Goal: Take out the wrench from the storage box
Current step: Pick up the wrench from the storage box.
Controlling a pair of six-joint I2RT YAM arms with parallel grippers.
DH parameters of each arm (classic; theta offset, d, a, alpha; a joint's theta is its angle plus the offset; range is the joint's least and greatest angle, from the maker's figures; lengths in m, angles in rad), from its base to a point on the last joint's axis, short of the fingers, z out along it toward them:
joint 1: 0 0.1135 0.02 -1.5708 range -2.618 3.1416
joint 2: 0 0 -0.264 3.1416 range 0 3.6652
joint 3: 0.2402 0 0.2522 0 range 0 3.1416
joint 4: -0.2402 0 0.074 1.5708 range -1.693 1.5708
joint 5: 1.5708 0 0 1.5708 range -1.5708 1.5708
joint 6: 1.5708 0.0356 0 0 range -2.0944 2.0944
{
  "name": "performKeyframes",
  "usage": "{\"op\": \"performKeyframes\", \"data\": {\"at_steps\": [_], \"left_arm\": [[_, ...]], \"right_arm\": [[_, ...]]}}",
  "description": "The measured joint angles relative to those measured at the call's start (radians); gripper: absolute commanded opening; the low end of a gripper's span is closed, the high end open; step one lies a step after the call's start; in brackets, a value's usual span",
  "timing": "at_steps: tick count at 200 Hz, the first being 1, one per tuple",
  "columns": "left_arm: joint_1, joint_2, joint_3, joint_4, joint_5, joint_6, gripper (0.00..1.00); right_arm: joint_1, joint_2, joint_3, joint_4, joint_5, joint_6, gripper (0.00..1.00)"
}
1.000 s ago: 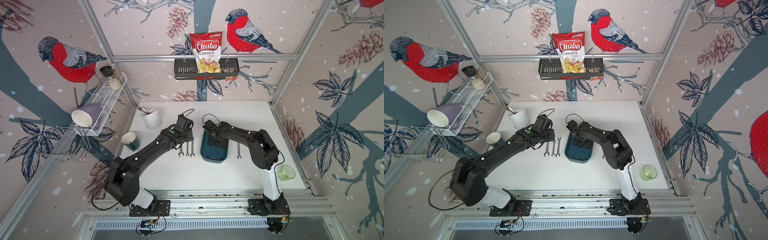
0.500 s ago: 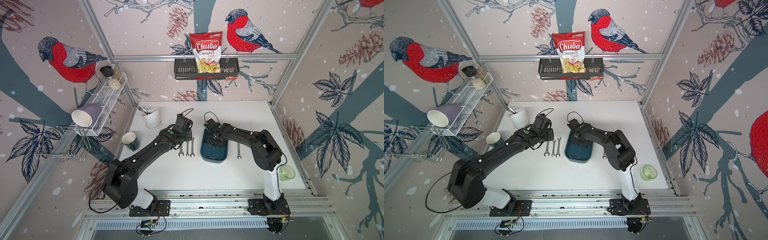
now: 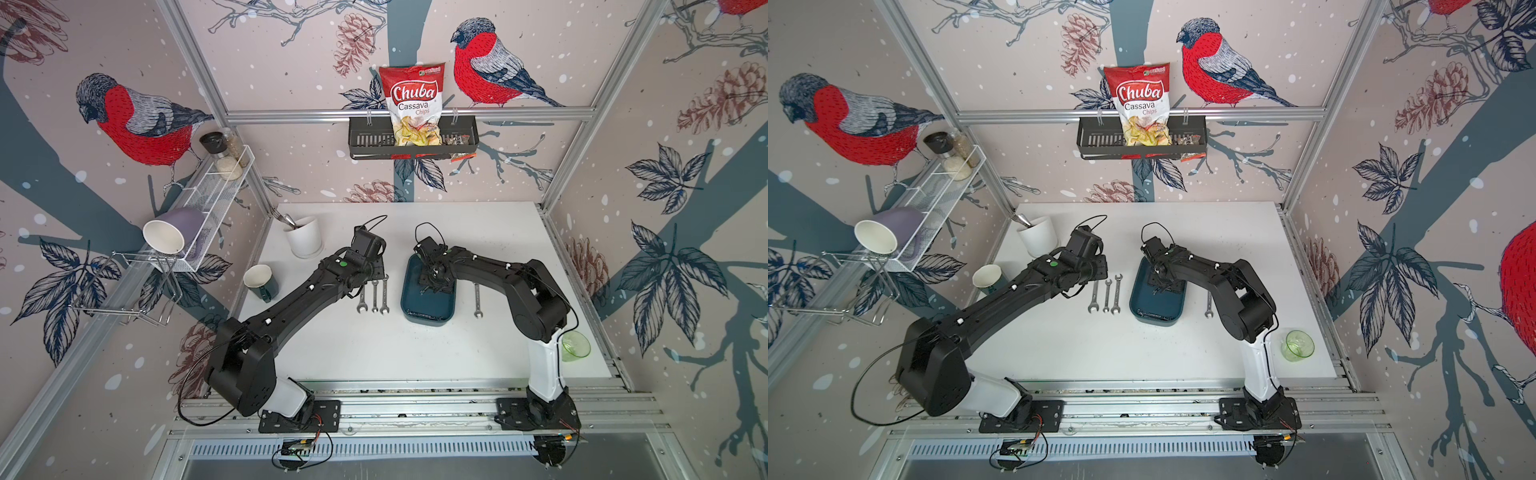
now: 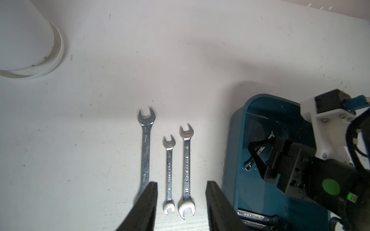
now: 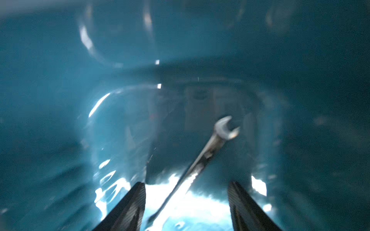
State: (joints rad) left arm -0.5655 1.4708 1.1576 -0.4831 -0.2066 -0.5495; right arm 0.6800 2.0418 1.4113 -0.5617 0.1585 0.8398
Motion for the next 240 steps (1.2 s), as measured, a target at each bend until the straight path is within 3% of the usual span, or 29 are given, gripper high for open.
{"op": "performKeyframes", "data": {"at_steps": [15,41,66,171,240], "left_arm": [[0.0,0.001,0.0,0.0,0.0,0.0,0.45],[0.0,0.003,0.001,0.0,0.0,0.0,0.45],[0.0,0.002,0.002,0.0,-0.001,0.0,0.45],[0.0,-0.017,0.0,-0.007,-0.005,0.0,0.45],[0.0,-0.025,0.002,-0.023,-0.007,0.0,0.45]], "right_arm": [[-0.004,-0.005,-0.012,0.008,0.008,0.0,0.57],[-0.006,-0.005,-0.021,0.007,0.026,-0.003,0.27],[-0.001,0.001,-0.024,0.024,0.026,-0.005,0.13],[0.002,-0.018,-0.045,0.058,0.017,-0.052,0.05],[0.005,-0.118,-0.048,-0.047,-0.021,-0.062,0.05]]}}
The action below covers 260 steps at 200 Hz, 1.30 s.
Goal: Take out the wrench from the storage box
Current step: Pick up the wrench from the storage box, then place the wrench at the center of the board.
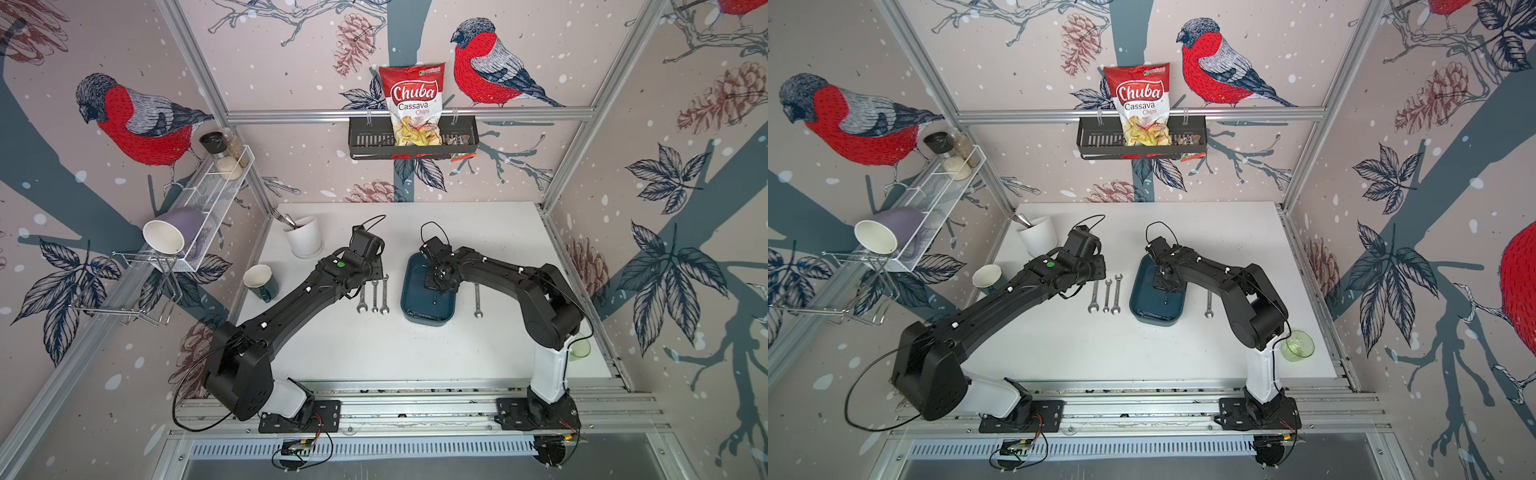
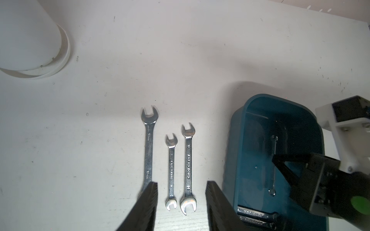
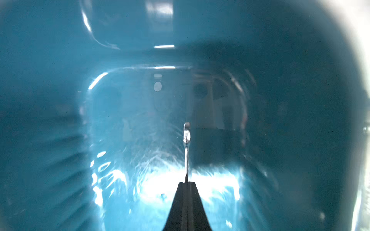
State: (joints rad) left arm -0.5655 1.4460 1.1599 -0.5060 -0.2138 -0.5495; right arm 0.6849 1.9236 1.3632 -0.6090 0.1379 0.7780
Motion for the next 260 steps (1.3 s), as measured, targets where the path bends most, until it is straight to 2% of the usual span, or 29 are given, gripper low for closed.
{"op": "performKeyframes", "data": {"at_steps": [104,177,215,260], "left_arm": [[0.0,-0.004,0.002,-0.008,0.0,0.0,0.45],[0.0,-0.006,0.005,-0.015,0.0,0.0,0.45],[0.0,-0.006,0.005,-0.022,0.005,0.0,0.45],[-0.014,-0.003,0.007,-0.021,0.028,-0.001,0.45]], "right_arm": [[-0.019,-0.188,0.005,-0.073,0.024,-0.024,0.02],[-0.198,-0.412,-0.237,-0.063,0.041,-0.081,0.02],[-0.241,-0.388,-0.366,0.024,-0.004,-0.13,0.01],[-0.237,-0.291,-0.415,0.125,-0.062,-0.173,0.01]]}}
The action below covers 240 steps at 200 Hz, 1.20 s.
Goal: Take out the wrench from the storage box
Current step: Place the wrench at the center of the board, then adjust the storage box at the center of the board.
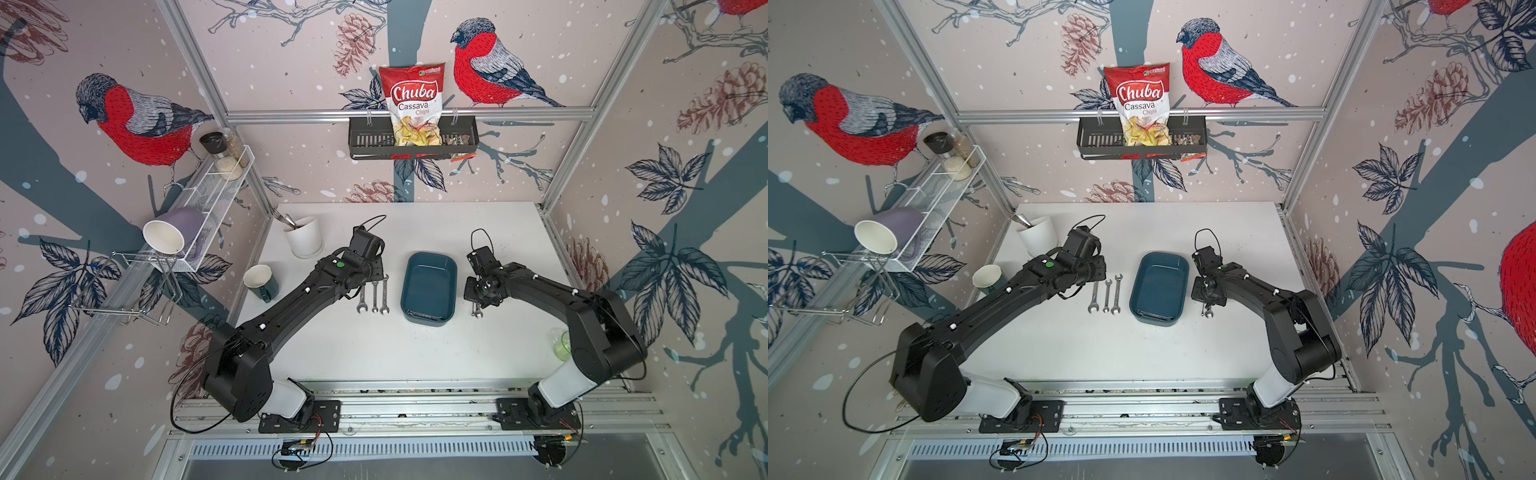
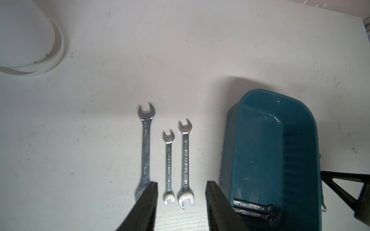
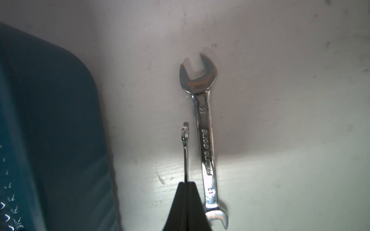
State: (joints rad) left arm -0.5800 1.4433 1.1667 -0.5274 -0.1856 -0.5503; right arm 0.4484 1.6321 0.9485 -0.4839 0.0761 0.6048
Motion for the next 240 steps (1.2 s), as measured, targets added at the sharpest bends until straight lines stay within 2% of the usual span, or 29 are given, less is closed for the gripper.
{"op": "performKeyframes", "data": {"at_steps": [29,43,62,94,155,175,183,196,204,240], "left_arm": [[-0.056,0.048,0.032,0.0,0.003,0.0,0.45],[-0.095,0.085,0.061,0.001,0.006,0.001,0.45],[-0.13,0.146,0.1,0.011,0.026,0.013,0.45],[-0.135,0.265,0.162,0.021,0.024,0.043,0.45],[-0.137,0.435,0.198,0.024,0.046,0.06,0.41],[-0.139,0.459,0.203,0.021,0.052,0.059,0.34],[-0.142,0.467,0.208,0.017,0.054,0.058,0.28],[-0.147,0.475,0.216,0.006,0.055,0.054,0.12],[-0.149,0.477,0.22,-0.002,0.061,0.052,0.06],[-0.15,0.476,0.252,-0.063,0.066,0.041,0.01]], "right_arm": [[0.019,0.05,0.003,0.056,-0.027,-0.007,0.03],[0.026,0.066,0.007,0.063,-0.034,-0.008,0.11],[0.027,0.067,0.013,0.058,-0.035,-0.007,0.29],[0.027,0.021,0.03,0.041,-0.042,-0.003,0.43],[0.018,-0.089,0.071,-0.05,-0.042,-0.002,0.48],[0.009,-0.119,0.081,-0.072,-0.042,-0.002,0.48],[0.008,-0.129,0.084,-0.079,-0.042,-0.002,0.48],[0.003,-0.146,0.086,-0.086,-0.043,-0.002,0.48],[0.001,-0.153,0.086,-0.092,-0.049,-0.003,0.49],[-0.018,-0.18,0.085,-0.107,-0.061,-0.005,0.48]]}}
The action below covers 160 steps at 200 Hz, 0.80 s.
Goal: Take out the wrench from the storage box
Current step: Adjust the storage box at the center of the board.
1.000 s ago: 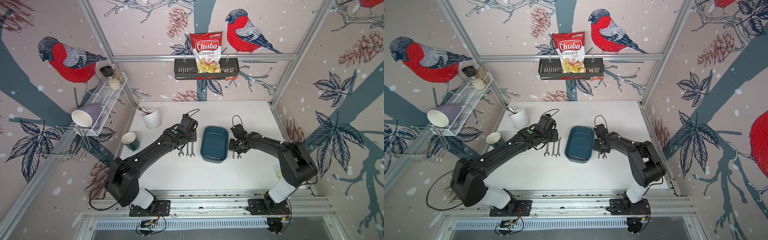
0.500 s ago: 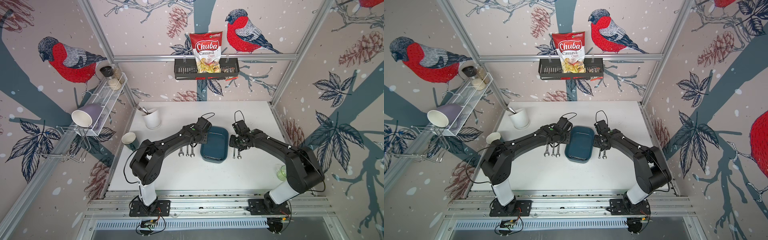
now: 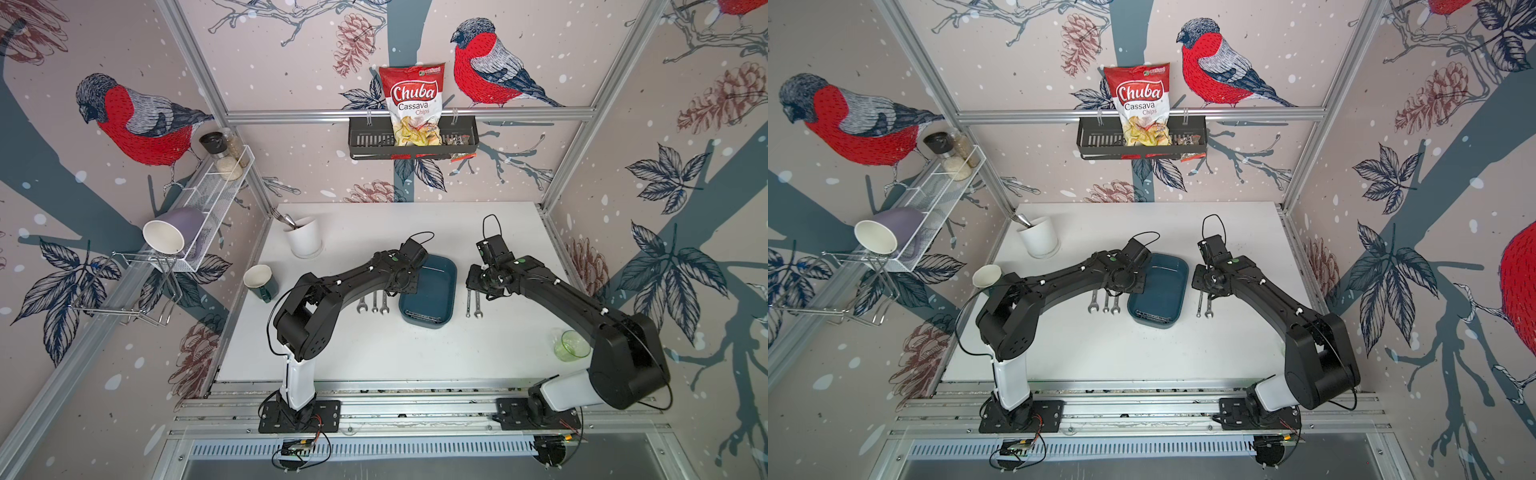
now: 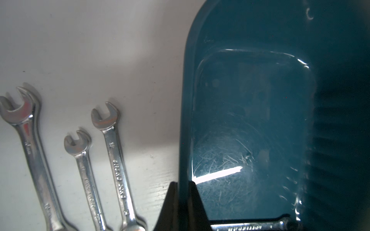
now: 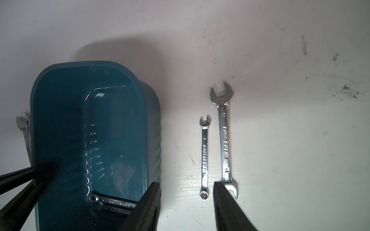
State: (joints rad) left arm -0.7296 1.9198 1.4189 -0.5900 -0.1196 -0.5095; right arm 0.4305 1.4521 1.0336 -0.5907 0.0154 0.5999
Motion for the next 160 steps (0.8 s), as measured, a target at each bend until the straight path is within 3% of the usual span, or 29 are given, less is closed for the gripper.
{"op": "performKeyframes", "data": {"at_steps": [60,111,160], "left_arm": [[-0.007,-0.069,0.106,-0.27,0.047,-0.005,0.0],[-0.007,-0.145,0.06,-0.418,0.248,-0.011,0.0],[0.02,-0.089,0.089,-0.451,0.416,-0.044,0.0]], "right_arm": [[-0.04,-0.068,-0.016,-0.016,-0.047,-0.036,0.49],[-0.046,-0.087,-0.068,0.035,-0.19,-0.053,0.49],[0.013,-0.079,-0.093,0.121,-0.364,-0.039,0.53]]}}
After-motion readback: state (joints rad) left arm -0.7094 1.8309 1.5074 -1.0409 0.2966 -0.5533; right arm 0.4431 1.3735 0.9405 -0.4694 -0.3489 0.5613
